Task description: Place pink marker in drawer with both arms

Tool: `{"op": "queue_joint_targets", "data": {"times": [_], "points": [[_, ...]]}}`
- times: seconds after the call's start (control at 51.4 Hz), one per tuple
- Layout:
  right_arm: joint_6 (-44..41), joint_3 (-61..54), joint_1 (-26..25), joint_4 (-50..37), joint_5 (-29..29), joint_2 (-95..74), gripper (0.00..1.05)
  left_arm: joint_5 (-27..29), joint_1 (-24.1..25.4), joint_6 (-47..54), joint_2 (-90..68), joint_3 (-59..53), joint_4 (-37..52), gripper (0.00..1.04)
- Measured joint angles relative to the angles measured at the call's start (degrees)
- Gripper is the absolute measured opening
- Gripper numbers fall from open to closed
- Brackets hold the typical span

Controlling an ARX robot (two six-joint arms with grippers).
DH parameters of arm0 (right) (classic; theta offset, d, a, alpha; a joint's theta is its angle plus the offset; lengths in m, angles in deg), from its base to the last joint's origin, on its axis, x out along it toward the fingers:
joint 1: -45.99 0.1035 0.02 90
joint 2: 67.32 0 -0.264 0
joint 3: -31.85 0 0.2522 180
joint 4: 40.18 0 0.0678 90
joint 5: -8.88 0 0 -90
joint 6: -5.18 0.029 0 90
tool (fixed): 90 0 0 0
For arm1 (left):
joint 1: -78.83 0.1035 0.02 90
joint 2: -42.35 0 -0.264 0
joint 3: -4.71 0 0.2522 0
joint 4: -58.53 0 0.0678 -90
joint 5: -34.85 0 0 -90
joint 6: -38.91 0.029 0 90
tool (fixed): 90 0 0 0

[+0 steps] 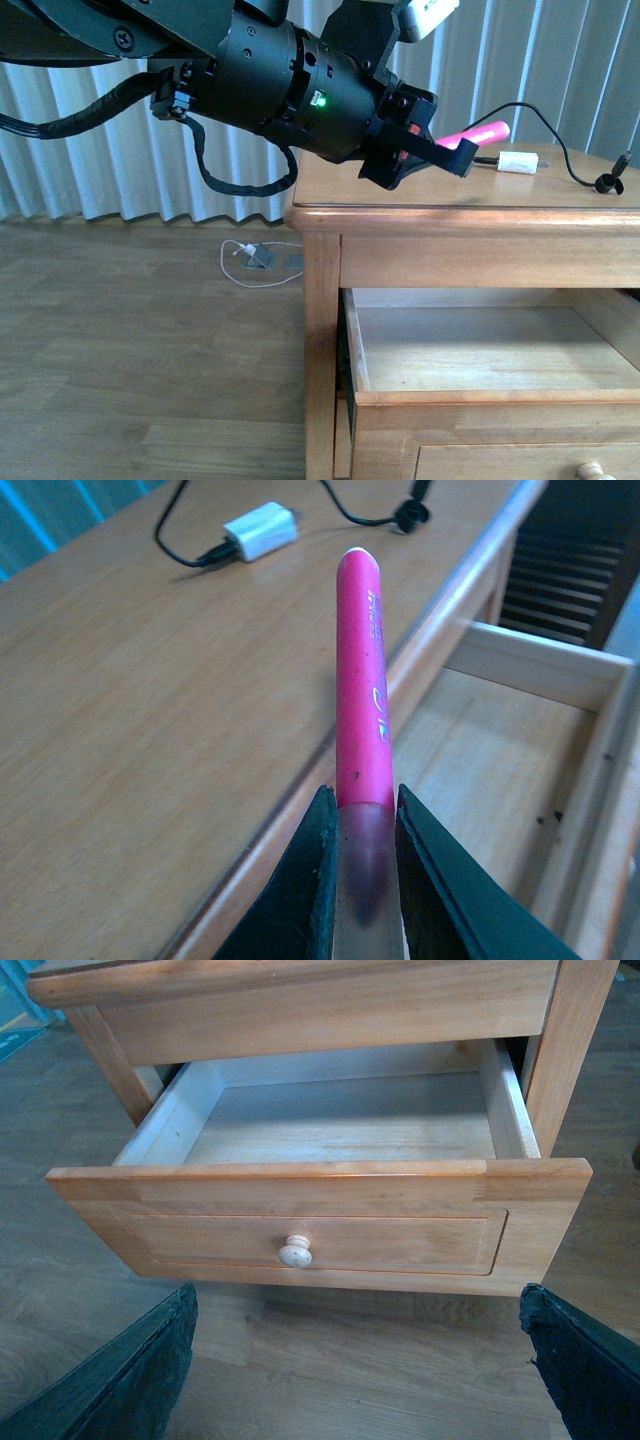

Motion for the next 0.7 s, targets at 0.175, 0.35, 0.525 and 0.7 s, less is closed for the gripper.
{"op": "queue_joint_targets", "data": {"times": [0.175, 0.35, 0.525, 0.7], "points": [[0.00, 0.00, 0.00, 0.00, 0.00, 0.02, 0.96, -4.72, -1.05, 3.76, 0.90, -2.84, -2.64, 0.14], [0.00, 0.00, 0.00, 0.00, 0.00, 0.02, 0.96, -5.70, -2.14, 5.18, 0.61, -4.09, -3.02, 0.14], [0.00, 0.00, 0.00, 0.00, 0.00, 0.02, 0.96, -4.61, -3.06, 6.08, -1.92, -4.11, -2.16, 0.14], [0.00, 0.00, 0.00, 0.00, 0.00, 0.02, 0.96, -3.65, -3.54, 6.21, -6.01, -4.09, -1.49, 0.14]]}}
